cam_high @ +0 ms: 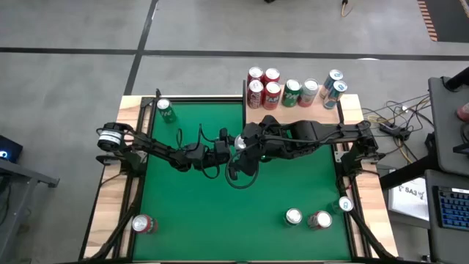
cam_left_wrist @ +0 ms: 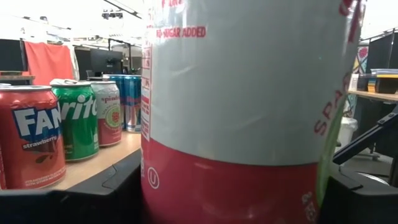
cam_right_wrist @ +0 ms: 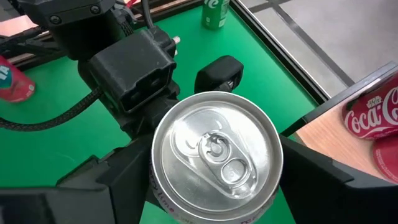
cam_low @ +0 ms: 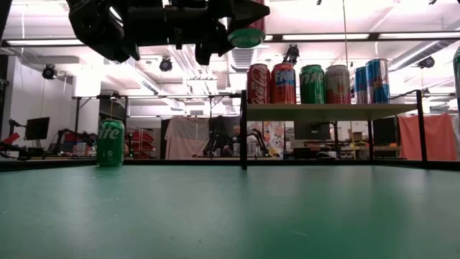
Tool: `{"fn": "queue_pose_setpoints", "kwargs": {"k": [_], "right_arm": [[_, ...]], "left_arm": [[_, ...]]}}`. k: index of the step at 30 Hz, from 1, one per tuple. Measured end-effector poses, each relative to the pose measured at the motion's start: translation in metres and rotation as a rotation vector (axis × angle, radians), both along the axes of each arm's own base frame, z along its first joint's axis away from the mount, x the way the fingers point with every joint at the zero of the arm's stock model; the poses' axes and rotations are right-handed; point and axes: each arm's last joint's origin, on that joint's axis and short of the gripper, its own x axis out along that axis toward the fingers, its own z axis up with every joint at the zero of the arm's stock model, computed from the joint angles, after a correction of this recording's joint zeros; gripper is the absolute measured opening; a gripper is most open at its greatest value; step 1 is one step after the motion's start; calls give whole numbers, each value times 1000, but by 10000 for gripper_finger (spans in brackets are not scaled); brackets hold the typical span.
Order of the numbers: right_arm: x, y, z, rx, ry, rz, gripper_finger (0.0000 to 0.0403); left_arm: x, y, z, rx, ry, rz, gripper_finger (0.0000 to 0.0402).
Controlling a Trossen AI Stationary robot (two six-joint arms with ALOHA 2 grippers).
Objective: Place canned beverage on shelf
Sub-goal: Put the pink-white soda can on the shelf aligned with the other pink-white soda can
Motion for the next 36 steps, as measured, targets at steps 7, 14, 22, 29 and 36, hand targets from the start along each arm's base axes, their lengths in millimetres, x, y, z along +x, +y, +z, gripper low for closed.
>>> {"fn": "queue_pose_setpoints", "kwargs": {"k": [7, 14, 22, 29, 36], "right_arm": [[-3, -1, 0, -9, 22, 7, 279], [-26, -11, 8, -38, 123, -1, 279], [-67, -34, 23, -49, 176, -74, 279], [-108, -51, 32, -68, 166, -80, 279], [-146, -72, 23, -43, 95, -74, 279]], "left_arm": [[0, -1, 2, 11, -14, -9, 350], [0, -1, 1, 19, -2, -15, 387], [0, -1, 0, 19, 3, -15, 379], [0, -1, 1, 19, 3, -13, 378], [-1, -1, 2, 17, -8, -11, 379]]}}
